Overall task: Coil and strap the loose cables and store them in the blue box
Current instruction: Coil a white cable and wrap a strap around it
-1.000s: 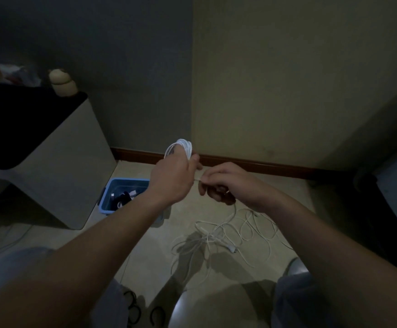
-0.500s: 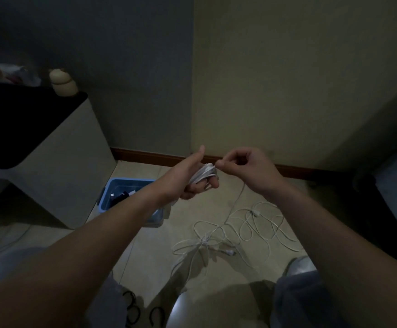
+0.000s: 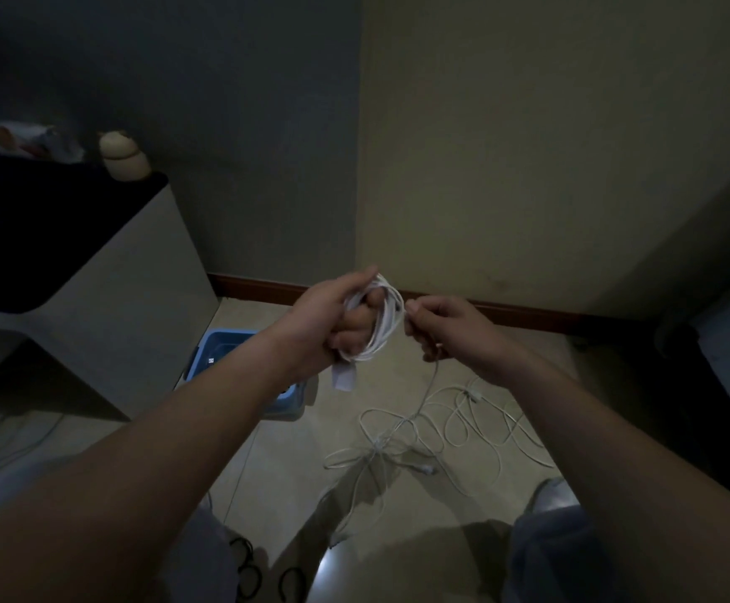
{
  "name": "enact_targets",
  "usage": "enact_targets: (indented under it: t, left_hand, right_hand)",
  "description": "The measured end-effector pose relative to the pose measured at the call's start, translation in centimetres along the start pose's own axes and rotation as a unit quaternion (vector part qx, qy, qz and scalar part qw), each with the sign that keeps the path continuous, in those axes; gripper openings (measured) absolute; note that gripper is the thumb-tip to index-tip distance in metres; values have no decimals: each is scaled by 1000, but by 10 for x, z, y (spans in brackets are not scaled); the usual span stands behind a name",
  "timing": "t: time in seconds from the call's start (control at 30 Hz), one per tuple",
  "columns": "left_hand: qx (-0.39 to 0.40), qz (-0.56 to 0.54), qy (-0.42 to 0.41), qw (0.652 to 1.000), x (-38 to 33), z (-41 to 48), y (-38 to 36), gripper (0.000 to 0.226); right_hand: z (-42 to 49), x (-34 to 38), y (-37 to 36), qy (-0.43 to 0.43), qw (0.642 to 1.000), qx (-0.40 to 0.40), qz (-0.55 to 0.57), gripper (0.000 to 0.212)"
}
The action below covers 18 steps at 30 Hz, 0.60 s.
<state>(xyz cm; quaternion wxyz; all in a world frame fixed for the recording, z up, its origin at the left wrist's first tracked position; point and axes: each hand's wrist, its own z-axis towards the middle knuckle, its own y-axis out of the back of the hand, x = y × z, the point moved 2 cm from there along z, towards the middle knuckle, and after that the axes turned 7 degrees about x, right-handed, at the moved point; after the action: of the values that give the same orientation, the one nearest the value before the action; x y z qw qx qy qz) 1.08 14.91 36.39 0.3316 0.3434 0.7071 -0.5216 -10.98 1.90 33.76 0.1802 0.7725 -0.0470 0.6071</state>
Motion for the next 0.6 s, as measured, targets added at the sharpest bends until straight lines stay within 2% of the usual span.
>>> enact_targets:
  t: [0.13,0.27,0.43,0.6]
  left_hand:
    - [6,-140,-32,990,-3,-3,8,44]
    - [-31,-203,-83,975,-5,0,17,50]
    - [-82,-229,-136,960,-9,0,26,50]
    - [-156,-176,-162,958,-13,3,40,52]
  right_hand:
    - [0,-3,-12,-59,997,43,-11,30]
    - [0,-4,-18,-88,995,45,-12,21]
    - [-4,0,-24,-84,991,84,-65,17]
    - [-7,10,-35,-52,984,137,-103,33]
